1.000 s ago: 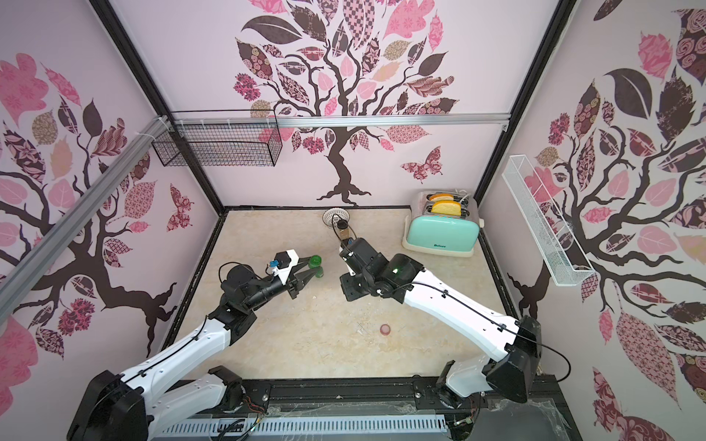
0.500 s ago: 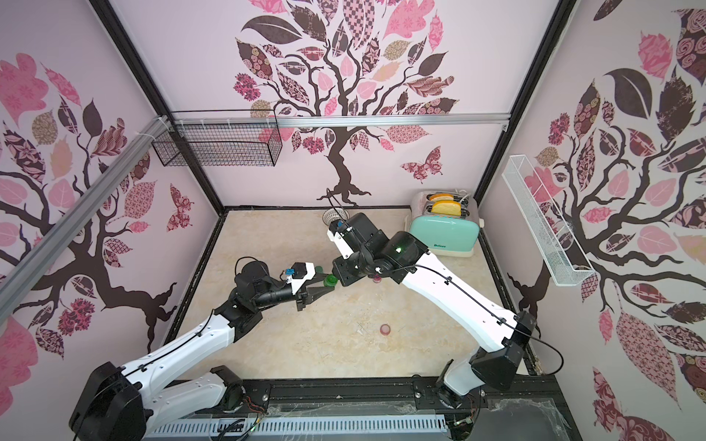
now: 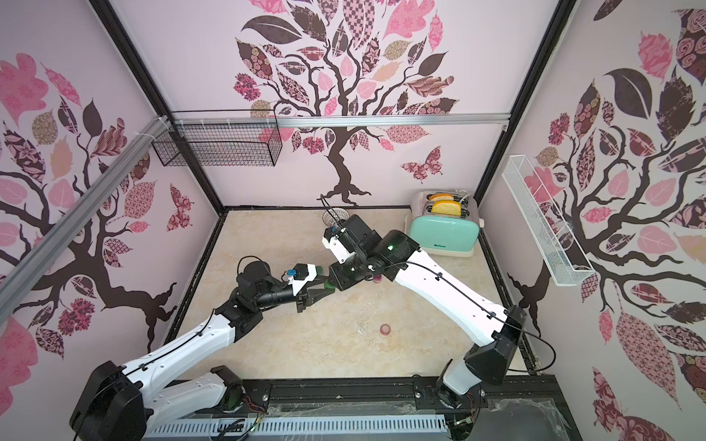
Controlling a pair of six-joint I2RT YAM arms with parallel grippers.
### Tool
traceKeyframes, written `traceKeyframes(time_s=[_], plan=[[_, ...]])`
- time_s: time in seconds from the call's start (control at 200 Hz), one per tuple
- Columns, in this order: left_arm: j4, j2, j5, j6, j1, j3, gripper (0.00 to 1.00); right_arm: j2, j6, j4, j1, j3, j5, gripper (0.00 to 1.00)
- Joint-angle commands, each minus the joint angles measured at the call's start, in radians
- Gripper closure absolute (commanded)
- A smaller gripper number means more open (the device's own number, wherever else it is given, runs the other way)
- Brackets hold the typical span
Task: Close the paint jar lid
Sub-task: Close the lid on the paint jar.
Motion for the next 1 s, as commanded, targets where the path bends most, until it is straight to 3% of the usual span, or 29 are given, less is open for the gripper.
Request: traceKeyframes(time_s=[0.0, 0.995], plan=[[0.005, 0.0, 0.012, 0.013, -0.004, 0.03, 0.86, 0.018, 0.011, 0.003, -0.003, 0.038, -0.028, 0.73], [-0.01, 0.001, 0.001, 0.027, -0.007, 0.031, 0.86, 0.051, 0.019, 0.008, -0.003, 0.026, -0.114, 0.65]])
